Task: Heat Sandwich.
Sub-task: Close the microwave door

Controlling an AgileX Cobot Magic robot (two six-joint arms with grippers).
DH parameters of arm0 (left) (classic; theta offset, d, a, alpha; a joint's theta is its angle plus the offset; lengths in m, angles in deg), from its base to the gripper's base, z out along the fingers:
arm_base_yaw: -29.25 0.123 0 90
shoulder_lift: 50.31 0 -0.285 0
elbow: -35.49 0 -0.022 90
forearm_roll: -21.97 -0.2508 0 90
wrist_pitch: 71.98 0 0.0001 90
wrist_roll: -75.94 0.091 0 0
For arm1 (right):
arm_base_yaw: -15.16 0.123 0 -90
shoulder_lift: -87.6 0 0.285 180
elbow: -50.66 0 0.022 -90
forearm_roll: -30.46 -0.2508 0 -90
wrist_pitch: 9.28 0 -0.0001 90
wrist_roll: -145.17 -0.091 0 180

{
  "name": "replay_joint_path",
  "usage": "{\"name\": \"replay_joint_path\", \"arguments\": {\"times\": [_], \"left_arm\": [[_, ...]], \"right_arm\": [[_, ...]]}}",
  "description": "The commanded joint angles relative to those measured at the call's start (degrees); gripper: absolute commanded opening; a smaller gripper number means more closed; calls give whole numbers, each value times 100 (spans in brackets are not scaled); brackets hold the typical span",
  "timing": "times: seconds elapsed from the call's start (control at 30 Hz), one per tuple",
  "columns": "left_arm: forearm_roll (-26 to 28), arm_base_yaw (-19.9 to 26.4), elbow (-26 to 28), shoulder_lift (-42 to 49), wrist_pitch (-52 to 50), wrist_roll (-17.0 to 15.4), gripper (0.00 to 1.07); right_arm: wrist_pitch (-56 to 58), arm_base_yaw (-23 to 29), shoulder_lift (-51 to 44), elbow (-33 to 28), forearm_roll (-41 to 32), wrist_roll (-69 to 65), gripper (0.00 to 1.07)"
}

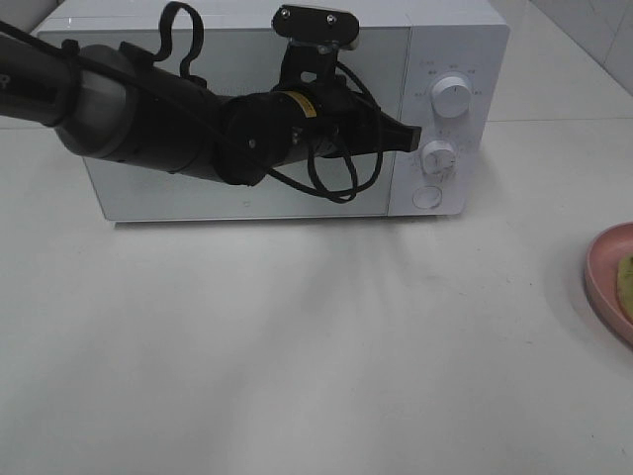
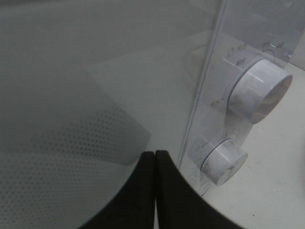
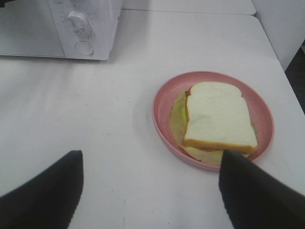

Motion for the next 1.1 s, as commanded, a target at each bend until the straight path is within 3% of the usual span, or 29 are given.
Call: {"name": "replay_joint_path", "arguments": {"times": [0.03, 0.8, 1.1], "left_arm": [[258, 160, 138, -11, -476, 6, 0], [258, 92, 115, 252, 80, 11, 0], [258, -160, 46, 390, 435, 223, 0]], "right_arm": [[-23, -46, -149, -6, 23, 63, 76], [-23, -46, -149, -6, 23, 63, 76], [-23, -46, -149, -6, 23, 63, 76]]}}
